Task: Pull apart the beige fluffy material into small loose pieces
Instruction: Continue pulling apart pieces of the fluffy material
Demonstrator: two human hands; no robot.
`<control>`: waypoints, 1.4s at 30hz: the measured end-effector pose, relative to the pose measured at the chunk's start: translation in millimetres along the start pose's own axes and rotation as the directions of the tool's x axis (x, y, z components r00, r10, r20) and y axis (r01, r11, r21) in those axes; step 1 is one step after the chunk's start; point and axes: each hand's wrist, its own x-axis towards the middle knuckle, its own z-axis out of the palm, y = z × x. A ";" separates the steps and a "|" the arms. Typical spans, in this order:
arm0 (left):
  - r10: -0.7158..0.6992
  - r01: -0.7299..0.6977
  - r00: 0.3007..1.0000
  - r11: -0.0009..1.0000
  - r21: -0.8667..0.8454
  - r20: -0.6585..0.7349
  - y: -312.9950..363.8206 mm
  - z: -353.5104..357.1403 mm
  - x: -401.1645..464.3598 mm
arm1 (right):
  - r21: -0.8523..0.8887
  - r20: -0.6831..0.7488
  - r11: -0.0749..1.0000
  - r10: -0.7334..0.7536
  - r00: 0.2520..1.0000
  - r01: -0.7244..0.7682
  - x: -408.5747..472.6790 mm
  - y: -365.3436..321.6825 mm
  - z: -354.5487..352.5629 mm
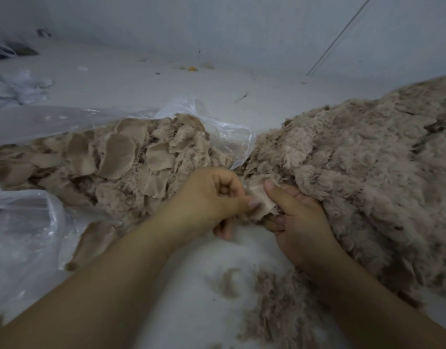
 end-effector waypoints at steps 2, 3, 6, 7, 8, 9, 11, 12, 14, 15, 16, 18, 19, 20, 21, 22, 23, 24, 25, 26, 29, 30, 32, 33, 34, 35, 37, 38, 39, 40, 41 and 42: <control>0.135 -0.099 0.967 0.980 0.170 -0.215 -3.7 6.5 2.6 | 0.014 0.039 1.000 -0.002 0.999 0.002 0.0 -0.3 -0.2; 0.173 -0.116 0.954 0.965 0.234 -0.243 -5.2 9.3 2.9 | 0.009 0.058 1.000 -0.005 0.998 0.004 -0.6 -0.6 -0.3; 0.131 -0.092 0.978 0.970 0.225 -0.163 -8.0 14.5 0.3 | -0.016 0.058 1.000 0.002 0.998 -0.001 0.5 2.0 -4.2; 0.146 -0.123 0.982 0.975 0.187 -0.118 -8.2 16.0 -0.4 | -0.033 0.036 0.999 0.010 0.999 -0.008 1.6 3.0 -5.6; 0.207 -0.189 0.973 0.967 0.169 -0.099 -7.9 17.5 -0.4 | -0.051 0.014 0.999 0.014 1.000 -0.013 3.3 4.2 -6.9; 0.279 -0.258 0.954 0.951 0.167 -0.113 -7.5 18.4 -0.2 | -0.065 -0.002 0.998 0.011 1.000 -0.011 4.7 5.1 -7.1; 0.363 -0.323 0.903 0.926 0.194 -0.230 -5.1 15.1 0.9 | -0.068 -0.021 0.998 -0.014 1.000 0.013 7.5 6.5 -6.8; 0.402 -0.326 0.861 0.907 0.267 -0.313 -3.4 10.2 1.8 | -0.057 -0.035 0.998 -0.026 0.999 0.024 8.8 7.3 -6.4; 0.550 -0.265 0.709 0.788 0.556 -0.441 0.3 -4.7 3.4 | -0.038 -0.068 0.999 -0.041 0.997 0.038 10.2 8.3 -5.7; 0.619 -0.188 0.643 0.699 0.690 -0.452 1.1 -13.3 3.7 | -0.035 -0.079 0.999 -0.043 0.996 0.040 10.2 8.7 -5.4; 0.633 -0.076 0.629 0.628 0.774 -0.452 1.9 -21.4 4.1 | -0.036 -0.085 0.999 -0.043 0.995 0.040 10.4 9.1 -5.7; 0.514 0.242 0.700 0.483 0.841 -0.496 2.4 -32.7 6.3 | -0.042 -0.084 0.999 -0.037 0.996 0.034 10.3 9.1 -5.8; 0.423 0.394 0.728 0.386 0.834 -0.540 2.0 -34.1 7.2 | -0.047 -0.082 0.998 -0.035 0.996 0.031 10.3 9.1 -6.0; 0.345 0.474 0.750 0.314 0.823 -0.564 3.2 -33.9 6.8 | -0.050 -0.080 0.998 -0.035 0.996 0.031 10.5 9.2 -6.3; 0.303 0.499 0.764 0.282 0.819 -0.570 5.2 -32.7 5.8 | -0.052 -0.077 0.998 -0.035 0.996 0.031 10.4 9.2 -6.4; 0.300 0.499 0.768 0.272 0.823 -0.565 7.3 -31.8 5.3 | -0.050 -0.074 0.998 -0.035 0.997 0.032 10.2 9.3 -6.4; 0.327 0.481 0.767 0.279 0.831 -0.553 9.1 -30.4 5.2 | -0.045 -0.070 0.999 -0.034 0.997 0.031 10.0 9.4 -6.3; 0.371 0.450 0.760 0.293 0.843 -0.534 10.1 -28.4 5.6 | -0.035 -0.064 0.999 -0.032 0.997 0.030 9.6 9.0 -6.4; 0.421 0.410 0.753 0.301 0.861 -0.506 11.0 -24.5 6.2 | -0.022 -0.057 0.999 -0.029 0.998 0.028 9.5 8.5 -6.4; 0.466 0.369 0.750 0.294 0.882 -0.469 12.3 -19.7 6.3 | -0.012 -0.053 1.000 -0.024 0.998 0.023 9.7 7.7 -6.4; 0.500 0.279 0.787 0.236 0.931 -0.362 8.7 -5.6 5.7 | 0.011 -0.060 1.000 0.026 0.998 -0.025 9.7 4.9 -6.6; 0.493 0.255 0.801 0.230 0.939 -0.338 7.1 -3.4 6.0 | 0.029 -0.061 0.999 0.041 0.997 -0.040 9.8 4.1 -6.5; 0.477 0.201 0.825 0.252 0.947 -0.302 3.5 -1.5 6.9 | 0.071 -0.055 0.996 0.055 0.997 -0.052 9.0 2.5 -6.7; 0.463 0.184 0.837 0.262 0.947 -0.291 1.1 -1.3 7.3 | 0.089 -0.053 0.995 0.058 0.997 -0.053 8.7 1.9 -6.9; 0.450 0.175 0.847 0.262 0.949 -0.281 -2.0 -1.5 7.9 | 0.104 -0.053 0.993 0.061 0.997 -0.055 8.4 1.4 -7.2; 0.440 0.170 0.854 0.267 0.949 -0.277 -5.6 -2.2 8.8 | 0.119 -0.053 0.991 0.065 0.996 -0.058 8.6 1.5 -7.5; 0.433 0.144 0.856 0.325 0.935 -0.283 -8.8 -3.4 10.7 | 0.143 -0.055 0.988 0.072 0.996 -0.064 9.0 1.4 -8.1; 0.440 0.108 0.855 0.370 0.923 -0.276 -10.3 -2.5 11.5 | 0.149 -0.054 0.987 0.074 0.996 -0.065 9.1 1.3 -8.1; 0.450 0.056 0.855 0.417 0.907 -0.259 -12.6 -0.3 12.1 | 0.152 -0.054 0.986 0.074 0.996 -0.065 9.0 1.4 -8.1; 0.454 0.002 0.857 0.469 0.883 -0.243 -15.7 3.2 13.2 | 0.153 -0.053 0.986 0.073 0.996 -0.064 8.9 1.5 -7.8; 0.441 -0.044 0.867 0.532 0.845 -0.232 -19.6 8.1 15.2 | 0.152 -0.054 0.986 0.072 0.996 -0.063 8.6 1.6 -7.7; 0.411 -0.074 0.883 0.597 0.799 -0.225 -23.8 14.1 17.6 | 0.151 -0.055 0.987 0.071 0.996 -0.062 8.5 1.7 -7.7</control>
